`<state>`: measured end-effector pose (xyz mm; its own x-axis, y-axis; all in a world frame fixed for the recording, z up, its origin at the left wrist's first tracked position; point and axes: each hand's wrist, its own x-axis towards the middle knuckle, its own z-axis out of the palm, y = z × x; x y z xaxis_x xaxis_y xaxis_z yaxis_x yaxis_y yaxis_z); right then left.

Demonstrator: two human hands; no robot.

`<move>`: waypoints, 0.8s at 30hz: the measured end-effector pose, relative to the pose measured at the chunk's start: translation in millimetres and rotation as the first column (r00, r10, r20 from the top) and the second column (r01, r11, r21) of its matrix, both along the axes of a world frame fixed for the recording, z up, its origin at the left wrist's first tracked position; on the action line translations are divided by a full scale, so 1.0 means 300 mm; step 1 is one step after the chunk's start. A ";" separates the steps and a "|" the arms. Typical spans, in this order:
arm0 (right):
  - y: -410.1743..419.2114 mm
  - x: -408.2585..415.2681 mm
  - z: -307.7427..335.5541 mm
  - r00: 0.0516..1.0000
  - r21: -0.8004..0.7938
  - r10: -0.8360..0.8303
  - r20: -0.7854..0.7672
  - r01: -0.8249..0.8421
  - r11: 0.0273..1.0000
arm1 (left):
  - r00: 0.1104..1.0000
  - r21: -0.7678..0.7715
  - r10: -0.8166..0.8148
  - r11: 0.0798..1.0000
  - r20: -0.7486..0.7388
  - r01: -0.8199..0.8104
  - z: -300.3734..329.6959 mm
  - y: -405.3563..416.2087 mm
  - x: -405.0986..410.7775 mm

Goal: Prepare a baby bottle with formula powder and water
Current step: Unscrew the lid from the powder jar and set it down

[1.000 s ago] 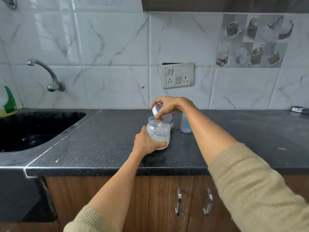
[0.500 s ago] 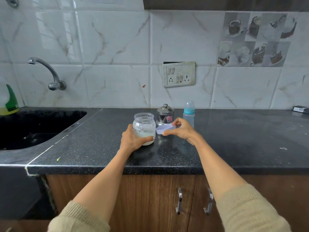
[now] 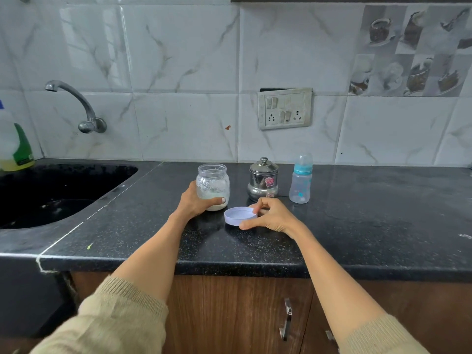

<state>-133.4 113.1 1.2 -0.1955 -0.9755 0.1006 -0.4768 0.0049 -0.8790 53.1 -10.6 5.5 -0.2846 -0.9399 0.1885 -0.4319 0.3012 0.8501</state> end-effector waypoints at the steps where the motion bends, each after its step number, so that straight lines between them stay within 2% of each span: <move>1: -0.009 0.006 -0.004 1.000 0.009 0.023 -0.014 -0.023 1.000 | 1.000 0.004 -0.001 1.000 0.004 0.001 0.002 -0.011 -0.002; 5: -0.048 0.038 -0.026 0.995 0.040 0.061 -0.074 -0.058 0.998 | 1.000 0.014 -0.010 1.000 0.022 0.010 0.001 -0.059 -0.012; 10: -0.085 0.063 -0.054 0.991 0.043 0.031 -0.134 -0.025 0.999 | 0.996 -0.003 -0.067 0.998 0.065 0.067 -0.001 -0.119 -0.015; 16: -0.086 0.084 -0.048 0.984 0.053 0.018 -0.176 -0.009 0.999 | 0.986 0.029 -0.155 0.988 0.054 0.154 -0.102 -0.314 -0.023; 24: -0.091 0.099 -0.044 0.970 0.068 -0.024 -0.241 0.042 0.997 | 0.984 0.047 -0.171 0.984 -0.046 0.173 -0.037 -0.180 -0.019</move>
<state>-103.6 85.8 -11.9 -0.2067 -0.9753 0.0780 -0.6720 0.0836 -0.7358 47.5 -64.6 -5.6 -0.4355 -0.8863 0.1572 -0.3411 0.3242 0.8823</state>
